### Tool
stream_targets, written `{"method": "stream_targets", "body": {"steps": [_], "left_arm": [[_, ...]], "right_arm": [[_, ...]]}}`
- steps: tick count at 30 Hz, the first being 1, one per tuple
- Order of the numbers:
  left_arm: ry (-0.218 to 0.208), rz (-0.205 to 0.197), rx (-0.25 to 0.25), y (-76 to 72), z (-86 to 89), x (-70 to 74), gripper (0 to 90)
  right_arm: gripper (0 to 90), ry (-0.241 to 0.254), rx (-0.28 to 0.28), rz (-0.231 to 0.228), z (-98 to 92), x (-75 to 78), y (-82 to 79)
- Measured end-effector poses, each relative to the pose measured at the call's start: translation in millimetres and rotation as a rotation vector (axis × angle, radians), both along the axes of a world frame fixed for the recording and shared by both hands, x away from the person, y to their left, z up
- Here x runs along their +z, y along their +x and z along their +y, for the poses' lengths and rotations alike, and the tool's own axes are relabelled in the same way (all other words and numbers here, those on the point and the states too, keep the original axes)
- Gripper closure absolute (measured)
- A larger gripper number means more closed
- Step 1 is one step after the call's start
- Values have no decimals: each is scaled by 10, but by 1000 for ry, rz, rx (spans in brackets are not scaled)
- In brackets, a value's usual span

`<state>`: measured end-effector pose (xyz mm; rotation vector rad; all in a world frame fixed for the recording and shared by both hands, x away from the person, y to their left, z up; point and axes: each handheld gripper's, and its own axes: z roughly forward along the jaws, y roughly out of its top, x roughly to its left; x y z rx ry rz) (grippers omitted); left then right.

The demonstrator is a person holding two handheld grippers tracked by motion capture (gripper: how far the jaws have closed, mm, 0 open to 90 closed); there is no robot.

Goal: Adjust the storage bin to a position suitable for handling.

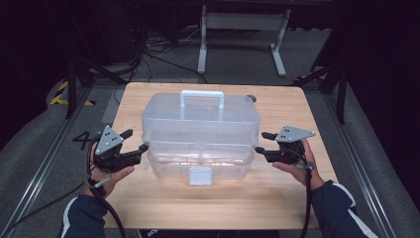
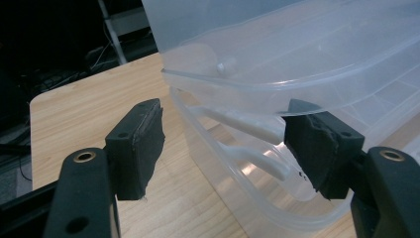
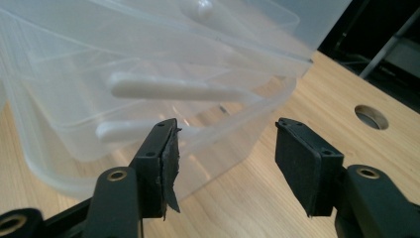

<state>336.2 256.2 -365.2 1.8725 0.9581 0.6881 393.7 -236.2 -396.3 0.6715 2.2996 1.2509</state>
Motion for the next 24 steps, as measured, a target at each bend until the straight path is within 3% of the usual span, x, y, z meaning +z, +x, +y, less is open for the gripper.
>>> {"method": "stream_targets", "body": {"steps": [8,11,24], "left_arm": [[11,-1,-1,7,-15,-8,322],[9,2,-1,5,-18,-13,320],[3,7,34,-54,62,-27,307]], "right_arm": [[460,91,-31,-56,24,17,4],[470,123,-43,-100,12,73,-25],[490,128,-60,-132,23,109,-40]]}}
